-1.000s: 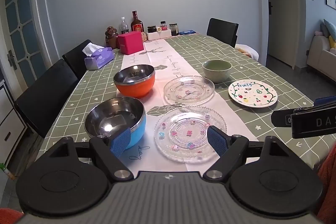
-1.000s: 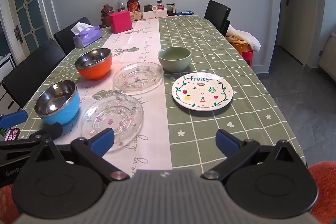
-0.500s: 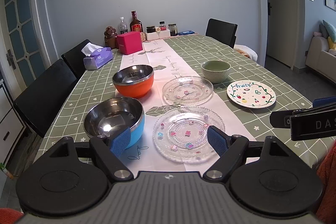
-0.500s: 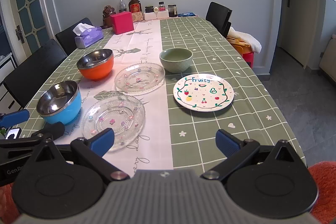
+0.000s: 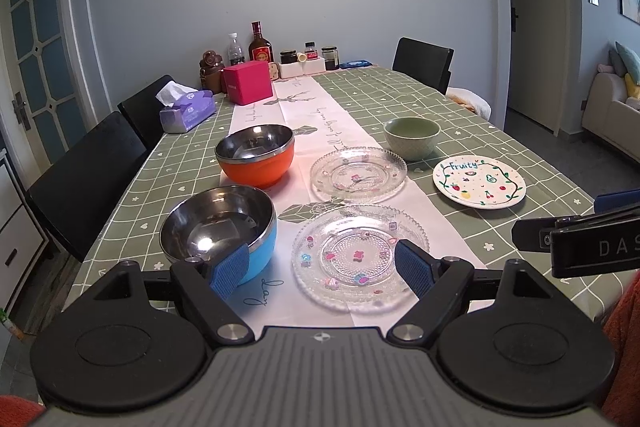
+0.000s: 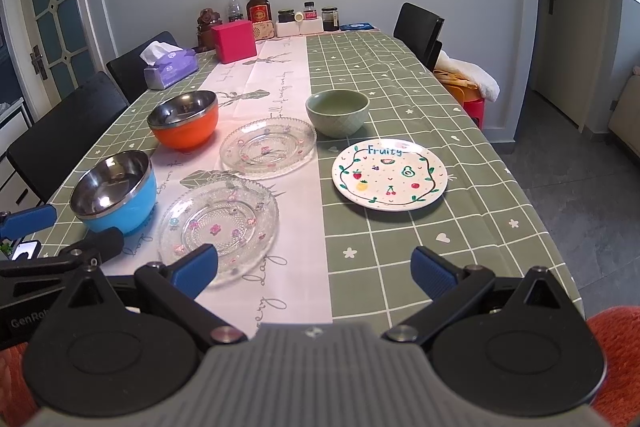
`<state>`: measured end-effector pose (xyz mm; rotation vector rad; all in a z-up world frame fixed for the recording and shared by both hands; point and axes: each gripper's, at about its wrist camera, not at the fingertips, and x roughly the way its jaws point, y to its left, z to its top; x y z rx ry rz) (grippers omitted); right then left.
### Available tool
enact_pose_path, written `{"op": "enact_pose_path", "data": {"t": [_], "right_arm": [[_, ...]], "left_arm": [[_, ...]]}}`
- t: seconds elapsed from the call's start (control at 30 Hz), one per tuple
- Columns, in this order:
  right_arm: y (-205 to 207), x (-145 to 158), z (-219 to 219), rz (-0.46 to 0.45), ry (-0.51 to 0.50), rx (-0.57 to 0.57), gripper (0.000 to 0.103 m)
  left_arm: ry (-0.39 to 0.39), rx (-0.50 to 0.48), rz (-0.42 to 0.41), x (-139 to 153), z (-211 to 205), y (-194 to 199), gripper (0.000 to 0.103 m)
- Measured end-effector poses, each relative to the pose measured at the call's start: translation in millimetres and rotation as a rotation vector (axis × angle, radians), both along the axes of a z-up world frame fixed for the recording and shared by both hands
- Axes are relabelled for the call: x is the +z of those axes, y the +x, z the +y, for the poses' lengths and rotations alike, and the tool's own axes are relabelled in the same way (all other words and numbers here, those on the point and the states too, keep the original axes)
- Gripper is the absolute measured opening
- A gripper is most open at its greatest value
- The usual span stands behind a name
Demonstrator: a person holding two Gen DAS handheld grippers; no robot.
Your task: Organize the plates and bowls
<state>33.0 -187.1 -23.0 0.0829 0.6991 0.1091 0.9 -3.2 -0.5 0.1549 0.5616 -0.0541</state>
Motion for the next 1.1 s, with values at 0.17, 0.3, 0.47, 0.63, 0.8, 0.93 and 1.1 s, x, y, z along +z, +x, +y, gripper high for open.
{"op": "enact_pose_path", "data": {"t": [0.17, 0.3, 0.47, 0.63, 0.8, 0.93, 1.1], "right_arm": [[0.7, 0.2, 1.2, 0.002, -0.003, 0.002, 0.100], [0.5, -0.1, 1.0, 0.002, -0.003, 0.003, 0.100], [0.4, -0.2, 0.9, 0.002, -0.003, 0.002, 0.100], [-0.1, -1.1, 2.4, 0.005, -0.003, 0.002, 0.100], [0.7, -1.9, 4.1, 0.009, -0.003, 0.007, 0.100], [0.7, -2.3, 4.4, 0.010, -0.003, 0.007, 0.100], [1.5, -3.1, 5.2, 0.014, -0.004, 0.009, 0.100]], "left_arm": [[0.002, -0.002, -0.001, 0.4, -0.2, 0.0, 0.097], [-0.002, -0.002, 0.001, 1.0, -0.2, 0.3, 0.097], [-0.004, -0.001, 0.001, 1.7, -1.1, 0.3, 0.097], [-0.006, -0.003, 0.002, 1.8, -0.2, 0.3, 0.097], [-0.008, 0.001, 0.000, 1.3, 0.3, 0.5, 0.097], [-0.009, 0.000, 0.001, 0.1, 1.8, 0.5, 0.097], [-0.010, 0.001, 0.000, -0.3, 2.0, 0.4, 0.097]]}}
